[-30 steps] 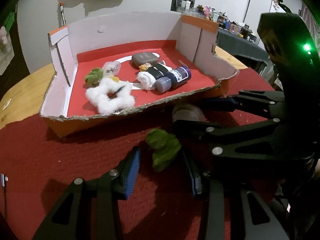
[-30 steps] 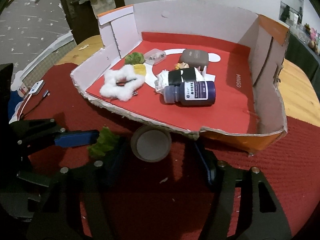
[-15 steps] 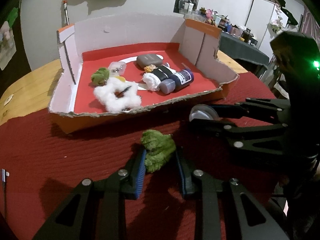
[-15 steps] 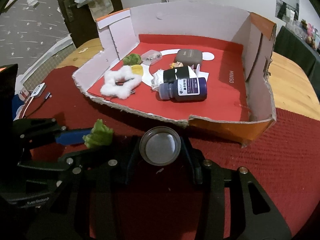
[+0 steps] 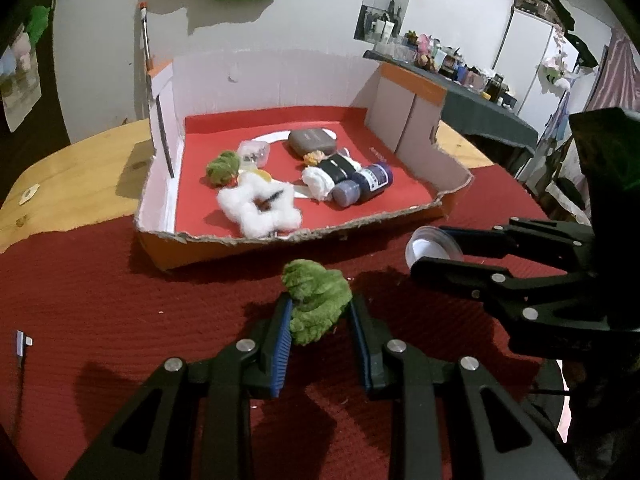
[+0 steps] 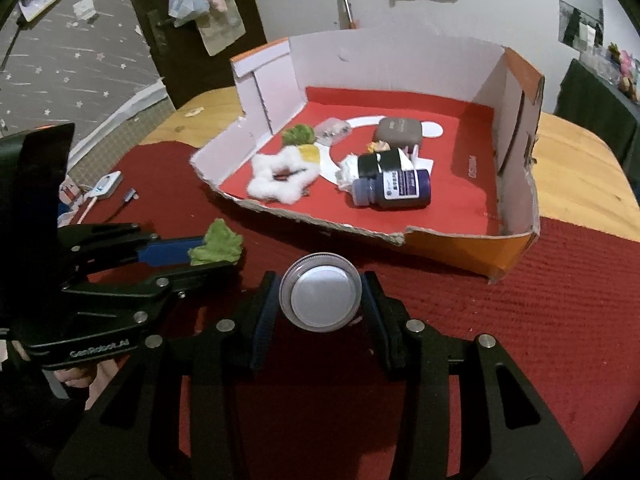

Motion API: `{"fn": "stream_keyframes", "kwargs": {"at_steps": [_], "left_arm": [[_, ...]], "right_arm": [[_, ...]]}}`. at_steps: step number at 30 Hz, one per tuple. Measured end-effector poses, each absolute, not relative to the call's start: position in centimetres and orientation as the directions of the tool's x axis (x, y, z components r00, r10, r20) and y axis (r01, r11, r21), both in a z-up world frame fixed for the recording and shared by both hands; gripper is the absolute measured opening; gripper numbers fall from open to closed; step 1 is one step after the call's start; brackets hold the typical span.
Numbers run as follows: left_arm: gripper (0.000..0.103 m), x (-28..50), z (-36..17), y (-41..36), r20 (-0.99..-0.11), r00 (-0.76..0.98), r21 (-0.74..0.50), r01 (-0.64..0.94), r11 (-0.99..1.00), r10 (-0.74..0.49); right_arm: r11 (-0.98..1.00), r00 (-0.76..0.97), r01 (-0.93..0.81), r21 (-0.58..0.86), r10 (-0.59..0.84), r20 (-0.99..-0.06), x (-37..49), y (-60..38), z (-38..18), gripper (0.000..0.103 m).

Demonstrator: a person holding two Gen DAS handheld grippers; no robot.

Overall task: Organize objects
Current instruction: 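Carry the green ball and clear lid with both grippers into the box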

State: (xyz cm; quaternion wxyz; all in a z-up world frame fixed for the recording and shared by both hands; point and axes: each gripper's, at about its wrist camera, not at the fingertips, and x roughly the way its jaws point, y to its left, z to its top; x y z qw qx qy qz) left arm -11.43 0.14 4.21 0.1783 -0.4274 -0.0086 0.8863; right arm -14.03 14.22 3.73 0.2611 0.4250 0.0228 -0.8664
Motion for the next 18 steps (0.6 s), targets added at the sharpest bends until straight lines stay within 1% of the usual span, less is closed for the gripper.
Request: {"fn": "stream_keyframes", "kwargs": {"at_steps": [9, 18], "left_arm": [[0.029, -11.7, 5.3, -0.1, -0.739, -0.588, -0.169, -0.311, -0.935, 0.33], [0.029, -13.5, 6.8, -0.4, -0.725, -0.606, -0.166, -0.309, -0.936, 0.328]], "right_arm": [[-0.852, -0.504, 0.489, 0.186, -0.45, -0.737, -13.7, 13.8, 4.5, 0.04], [-0.837, -0.518, 0.509, 0.2, -0.483, -0.706, -14.0, 13.8, 6.5, 0.04]]}}
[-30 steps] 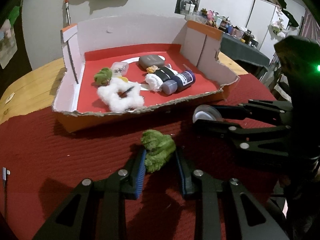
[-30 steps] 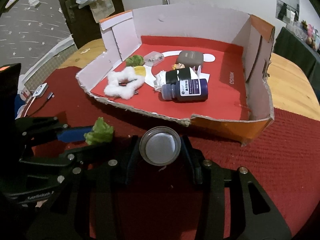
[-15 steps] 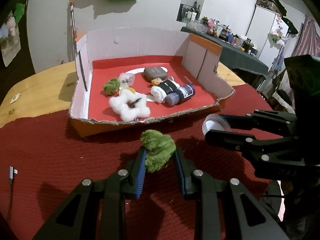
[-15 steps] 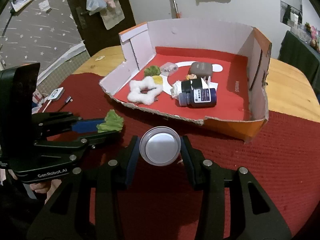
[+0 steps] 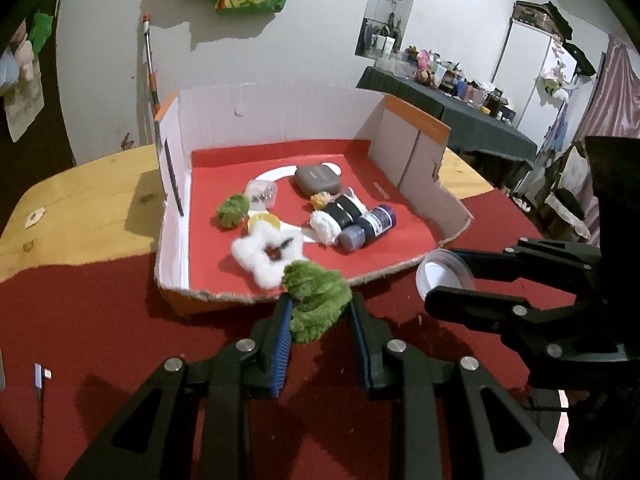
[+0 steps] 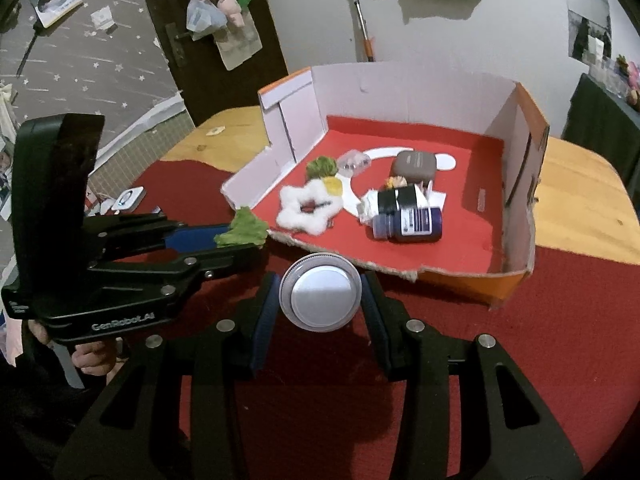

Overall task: Organize objects
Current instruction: 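Carry the green ball and clear lid with both grippers into the box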

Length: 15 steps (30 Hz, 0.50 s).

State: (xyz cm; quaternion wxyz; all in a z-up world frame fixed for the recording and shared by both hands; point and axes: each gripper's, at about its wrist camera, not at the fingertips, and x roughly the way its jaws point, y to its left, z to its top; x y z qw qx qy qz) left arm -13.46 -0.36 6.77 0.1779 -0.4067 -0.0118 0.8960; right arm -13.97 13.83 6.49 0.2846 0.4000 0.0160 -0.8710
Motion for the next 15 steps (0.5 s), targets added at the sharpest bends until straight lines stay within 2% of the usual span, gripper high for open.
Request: {"fn": "stream_keyframes", "kwargs": {"at_steps": [10, 15], "left_arm": [[0.029, -15.7, 7.4, 0.5, -0.727, -0.584, -0.186, -0.34, -0.922, 0.362], [0.029, -17.6, 6.8, 1.0, -0.759, -0.513, -0.232, -0.364, -0.902, 0.402]], "right_arm": [[-0.845, -0.538, 0.508, 0.166, -0.462, -0.705, -15.7, 14.0, 7.5, 0.04], [-0.855, -0.524, 0.496, 0.15, -0.432, -0.734, -17.5, 14.5, 7.6, 0.04]]}}
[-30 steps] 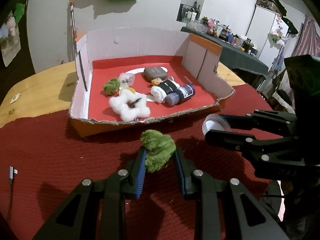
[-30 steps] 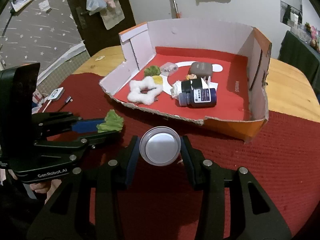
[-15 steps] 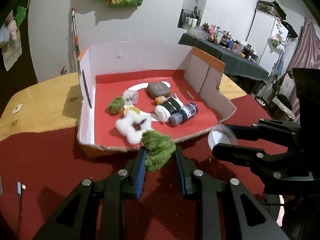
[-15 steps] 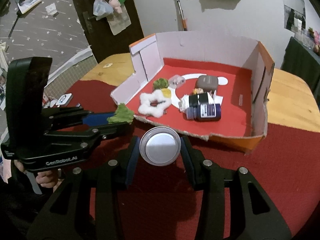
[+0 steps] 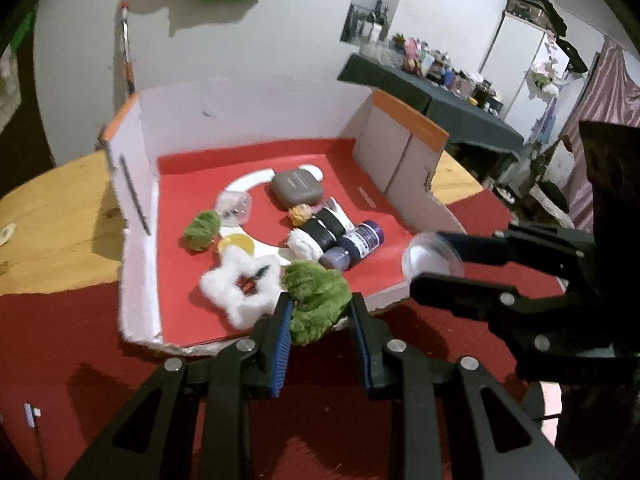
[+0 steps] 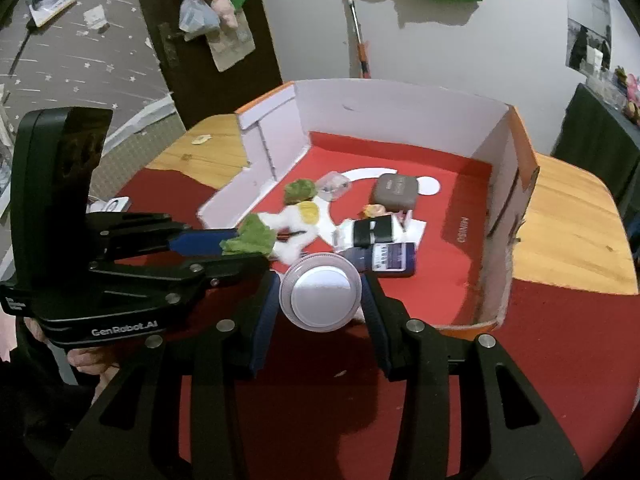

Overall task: Organize objects
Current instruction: 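Carry the green ball and clear lid with both grippers into the box, then lower left gripper's green ball beside the star while right gripper sets lid by bottle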

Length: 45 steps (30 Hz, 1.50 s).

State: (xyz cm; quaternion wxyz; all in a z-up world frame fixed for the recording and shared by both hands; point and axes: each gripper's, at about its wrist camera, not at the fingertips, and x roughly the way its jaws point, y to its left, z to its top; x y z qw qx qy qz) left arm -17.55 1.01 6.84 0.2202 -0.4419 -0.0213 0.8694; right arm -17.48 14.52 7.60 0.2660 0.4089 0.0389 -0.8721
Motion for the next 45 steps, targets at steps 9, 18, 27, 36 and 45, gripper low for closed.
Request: {"fn": "stream_keyframes", "kwargs": {"at_steps": [9, 18, 27, 36, 45], "left_arm": [[0.029, -20.9, 4.9, 1.8, -0.824, -0.357, -0.304, -0.375, -0.876, 0.44], [0.029, -23.0, 3.5, 1.7, -0.873, -0.313, -0.259, -0.353, -0.899, 0.374], [0.029, -23.8, 3.5, 0.4, -0.882, -0.36, -0.19, -0.317, -0.929, 0.303], [0.029, -22.6, 3.2, 1.7, -0.883, -0.337, -0.185, -0.388, -0.903, 0.326], [0.029, -24.4, 3.0, -0.1, -0.885, -0.376, -0.159, -0.311, -0.937, 0.275]], "right_arm": [[-0.862, -0.467, 0.497, 0.102, -0.365, -0.805, -20.6, 14.5, 6.9, 0.04], [-0.856, -0.389, 0.504, 0.117, -0.346, -0.854, -22.4, 14.1, 5.2, 0.04], [-0.853, -0.323, 0.503, 0.14, -0.336, -0.885, -23.7, 13.7, 4.0, 0.04], [-0.847, -0.308, 0.507, 0.162, -0.353, -0.883, -24.3, 13.1, 3.5, 0.04], [-0.849, -0.312, 0.504, 0.16, -0.352, -0.883, -24.6, 12.9, 3.1, 0.04]]}}
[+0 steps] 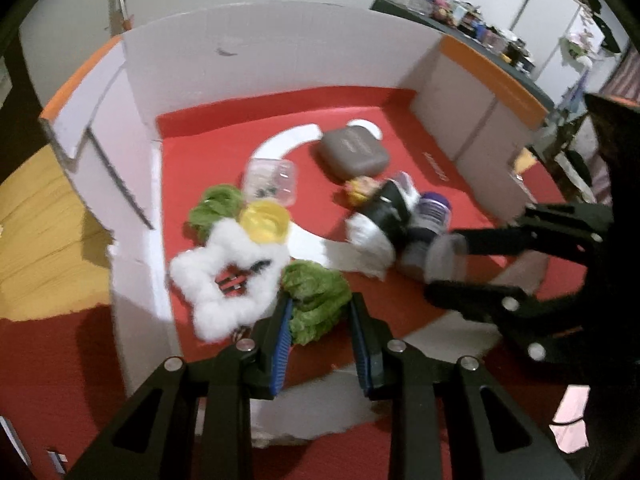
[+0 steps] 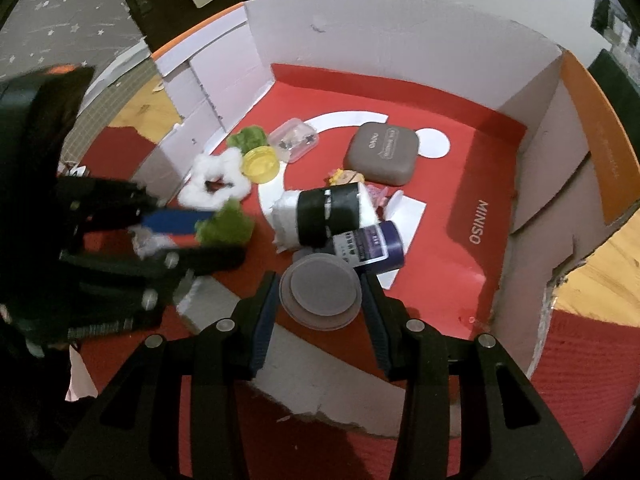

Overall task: Organize objects
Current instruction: 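Lower left gripper's green ball beside the star while right gripper sets lid by bottle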

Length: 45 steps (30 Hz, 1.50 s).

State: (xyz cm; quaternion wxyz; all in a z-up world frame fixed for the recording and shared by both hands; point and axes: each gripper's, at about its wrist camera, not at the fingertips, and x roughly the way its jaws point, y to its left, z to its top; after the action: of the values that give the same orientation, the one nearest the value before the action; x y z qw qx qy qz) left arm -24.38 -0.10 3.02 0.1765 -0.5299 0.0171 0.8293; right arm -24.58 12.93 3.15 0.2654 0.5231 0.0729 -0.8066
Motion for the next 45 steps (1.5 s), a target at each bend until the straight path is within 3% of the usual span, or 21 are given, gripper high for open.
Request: {"fn": "stream_keyframes", "kwargs": {"at_steps": [45], "left_arm": [[0.029, -23.9, 2.4, 1.2, -0.85, -0.505, 0.002, -0.284, -0.959, 0.148]], "right_arm": [[-0.907, -0.447, 0.411, 0.095, -0.291, -0.846, -26.4, 14.0, 1.3, 0.04]]}}
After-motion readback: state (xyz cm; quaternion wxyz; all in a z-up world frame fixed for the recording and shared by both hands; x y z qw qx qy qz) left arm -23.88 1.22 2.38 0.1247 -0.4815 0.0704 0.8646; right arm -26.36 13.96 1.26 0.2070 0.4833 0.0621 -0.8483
